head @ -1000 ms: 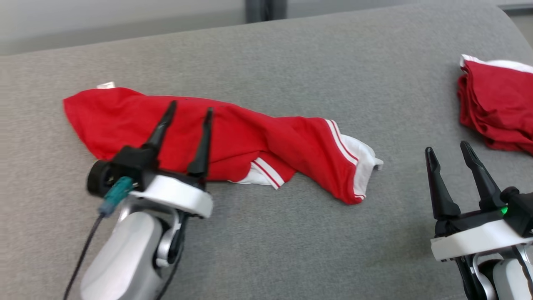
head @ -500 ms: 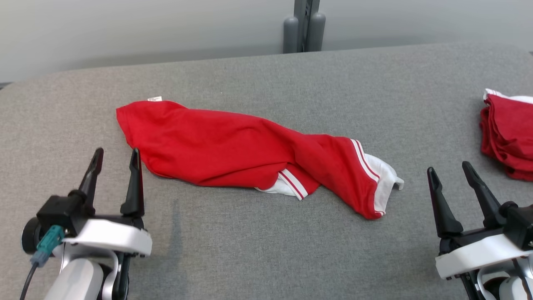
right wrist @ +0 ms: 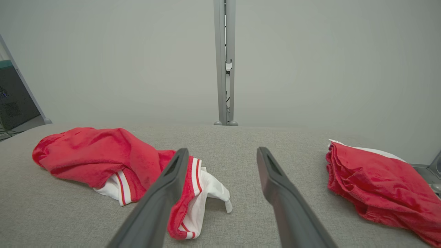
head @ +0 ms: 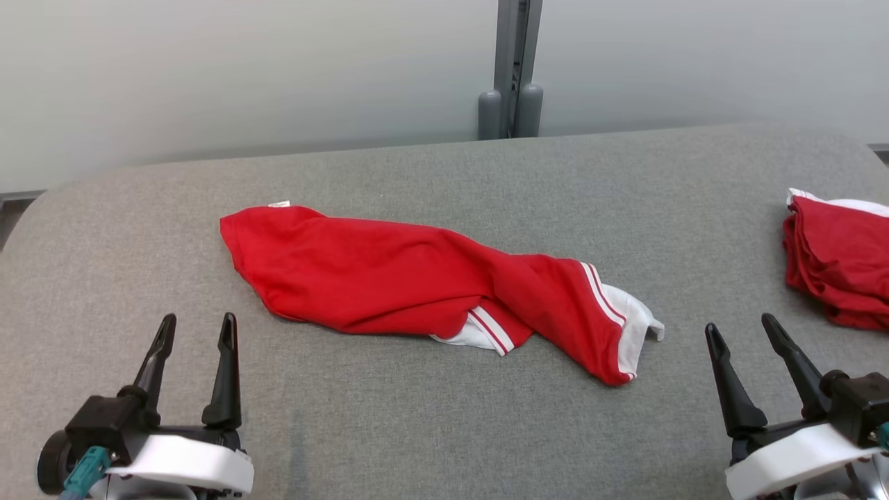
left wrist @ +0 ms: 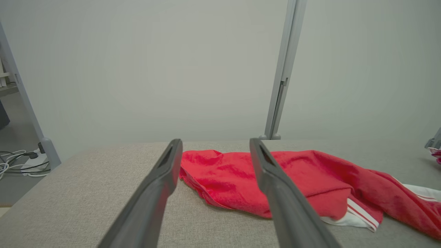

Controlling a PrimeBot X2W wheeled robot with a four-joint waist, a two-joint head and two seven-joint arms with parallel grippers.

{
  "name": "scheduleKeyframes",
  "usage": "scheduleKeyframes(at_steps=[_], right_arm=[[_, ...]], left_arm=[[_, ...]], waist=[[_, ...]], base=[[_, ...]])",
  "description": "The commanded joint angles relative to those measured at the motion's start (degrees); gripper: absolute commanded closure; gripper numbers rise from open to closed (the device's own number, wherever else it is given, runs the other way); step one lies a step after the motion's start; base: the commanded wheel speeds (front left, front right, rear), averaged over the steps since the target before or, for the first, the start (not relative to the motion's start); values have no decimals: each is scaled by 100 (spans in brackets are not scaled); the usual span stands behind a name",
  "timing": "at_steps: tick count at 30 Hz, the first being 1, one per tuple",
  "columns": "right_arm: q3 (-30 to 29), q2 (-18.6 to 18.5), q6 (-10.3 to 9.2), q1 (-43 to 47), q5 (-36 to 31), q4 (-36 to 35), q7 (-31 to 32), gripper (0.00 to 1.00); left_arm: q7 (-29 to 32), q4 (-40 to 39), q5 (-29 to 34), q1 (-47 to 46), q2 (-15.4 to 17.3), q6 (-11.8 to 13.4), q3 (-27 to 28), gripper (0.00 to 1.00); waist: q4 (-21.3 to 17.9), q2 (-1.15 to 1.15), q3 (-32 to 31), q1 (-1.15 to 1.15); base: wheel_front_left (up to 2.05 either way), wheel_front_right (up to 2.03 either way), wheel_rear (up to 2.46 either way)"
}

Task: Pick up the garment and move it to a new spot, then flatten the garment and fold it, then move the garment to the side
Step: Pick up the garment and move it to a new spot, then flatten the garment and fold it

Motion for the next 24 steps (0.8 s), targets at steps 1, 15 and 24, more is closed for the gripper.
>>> scheduleKeyframes(at_steps=[1, 15, 24], right_arm=[[-23, -31, 1, 60, -14, -16, 37, 0], [-70, 21, 1, 215, -12, -138, 150, 0], [-91, 49, 1, 191, -6, -107, 111, 0]], left_arm=[[-26, -23, 33, 53, 26, 42, 25, 0], [80, -179, 64, 292, 72, 150, -67, 0], [161, -228, 43, 297, 80, 223, -102, 0]], waist=[[13, 0, -44, 0], [76, 0, -143, 0], [88, 0, -120, 0]], base=[[0, 0, 0], [0, 0, 0], [0, 0, 0]])
